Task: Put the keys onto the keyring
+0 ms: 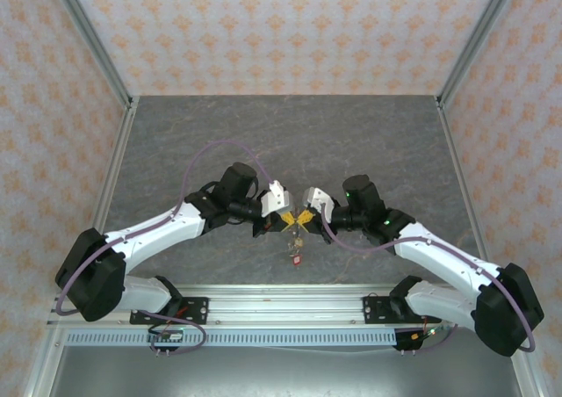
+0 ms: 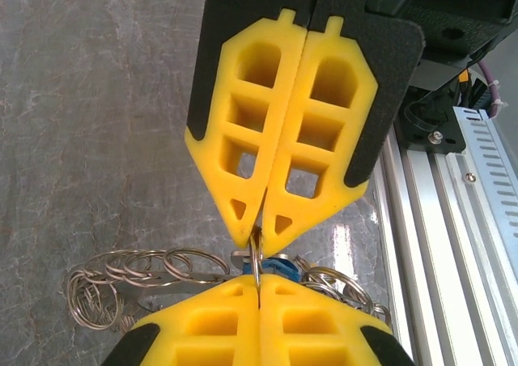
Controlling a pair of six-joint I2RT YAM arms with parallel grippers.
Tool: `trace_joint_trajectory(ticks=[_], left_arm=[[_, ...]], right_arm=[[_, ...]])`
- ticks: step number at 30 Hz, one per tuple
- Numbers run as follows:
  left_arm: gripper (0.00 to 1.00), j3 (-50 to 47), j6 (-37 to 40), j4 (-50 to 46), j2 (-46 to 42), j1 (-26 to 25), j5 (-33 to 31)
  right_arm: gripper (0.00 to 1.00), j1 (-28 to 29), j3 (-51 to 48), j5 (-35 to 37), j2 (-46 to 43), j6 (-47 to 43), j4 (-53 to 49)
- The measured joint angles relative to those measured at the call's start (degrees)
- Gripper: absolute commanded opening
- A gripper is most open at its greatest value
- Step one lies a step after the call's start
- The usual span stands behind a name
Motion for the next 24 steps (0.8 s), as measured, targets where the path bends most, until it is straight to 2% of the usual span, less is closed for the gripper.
trace_joint_trajectory(ticks=[3,13,24], left_arm=[[0.13,0.6,0.3,-0.6,0.0,-0.1,-0.7],[0.15,1.5,0.6,-1.6,0.0,-0.1,-1.5],[0.18,1.2,-1.6,0.8,-0.7,-0.1,-2.2]], right_arm=[[0.00,0.2,1.8,0.7,0.0,-0.5,-3.0],[0.00,2.3,10.0,4.7,1.2,-1.8,-13.3],[0.00,3.0,11.2,7.3,2.2,-1.9,-16.5]])
